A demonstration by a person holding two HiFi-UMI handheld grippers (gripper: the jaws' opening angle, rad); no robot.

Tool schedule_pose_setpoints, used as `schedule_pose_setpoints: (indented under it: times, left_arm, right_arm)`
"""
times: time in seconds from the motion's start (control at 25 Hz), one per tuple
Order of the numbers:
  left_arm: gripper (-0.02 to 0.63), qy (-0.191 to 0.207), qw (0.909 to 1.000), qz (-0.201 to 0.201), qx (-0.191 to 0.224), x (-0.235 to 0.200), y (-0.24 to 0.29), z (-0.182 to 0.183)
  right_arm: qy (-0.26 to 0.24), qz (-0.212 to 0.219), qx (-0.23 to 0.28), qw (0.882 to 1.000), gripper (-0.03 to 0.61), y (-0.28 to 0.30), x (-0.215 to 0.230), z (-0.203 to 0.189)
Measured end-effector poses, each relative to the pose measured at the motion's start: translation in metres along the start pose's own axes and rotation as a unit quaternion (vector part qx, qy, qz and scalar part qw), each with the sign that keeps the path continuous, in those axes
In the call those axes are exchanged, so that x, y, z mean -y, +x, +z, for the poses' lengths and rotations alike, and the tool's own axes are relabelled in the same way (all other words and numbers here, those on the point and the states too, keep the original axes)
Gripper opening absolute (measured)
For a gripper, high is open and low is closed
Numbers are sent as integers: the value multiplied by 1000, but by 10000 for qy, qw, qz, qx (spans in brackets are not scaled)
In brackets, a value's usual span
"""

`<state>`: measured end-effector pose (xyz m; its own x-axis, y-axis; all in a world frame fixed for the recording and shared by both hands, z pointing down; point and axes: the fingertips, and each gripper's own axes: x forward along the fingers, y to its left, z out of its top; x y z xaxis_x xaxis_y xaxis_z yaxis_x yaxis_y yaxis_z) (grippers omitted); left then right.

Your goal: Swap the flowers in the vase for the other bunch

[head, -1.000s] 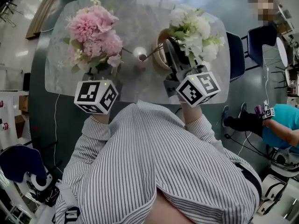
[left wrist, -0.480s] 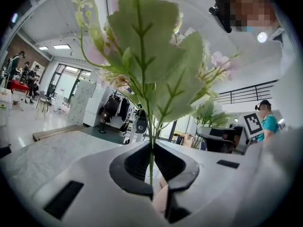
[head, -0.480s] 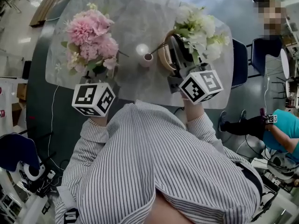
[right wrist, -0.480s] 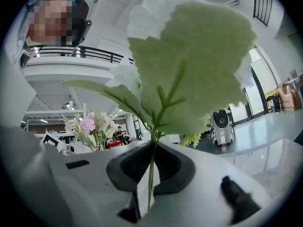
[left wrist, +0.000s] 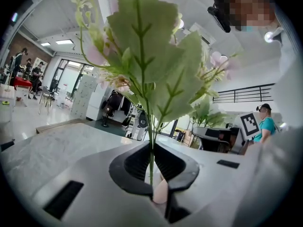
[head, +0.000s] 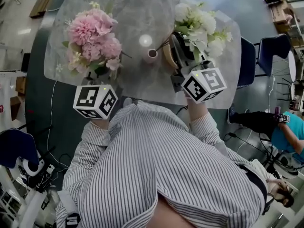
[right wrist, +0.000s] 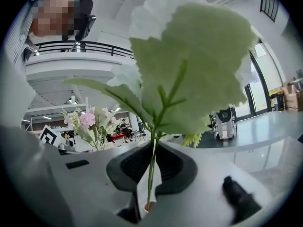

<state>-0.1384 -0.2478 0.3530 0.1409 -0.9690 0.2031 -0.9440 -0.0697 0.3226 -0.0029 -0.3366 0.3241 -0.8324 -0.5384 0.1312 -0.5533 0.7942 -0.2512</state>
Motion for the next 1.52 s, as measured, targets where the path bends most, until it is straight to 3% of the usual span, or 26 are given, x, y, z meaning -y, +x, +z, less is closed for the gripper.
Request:
schedule_pose_setpoints:
  times: [0.84,1.0,1.52]
  left_arm:
    - [34,-259,9985,-47,-488,-19,6,-37]
    - [34,-334,9979,-50,-548,-16,6,-36]
    - [34,-279,9966,-152,-764,-18,11,-67]
  right_arm:
    - [87,212,-887,9958,35,37,-12,-69]
    - [75,210,-907,9956,54,40,-16,-63]
    - [218,73,-969,9950,94,39,-11,-99]
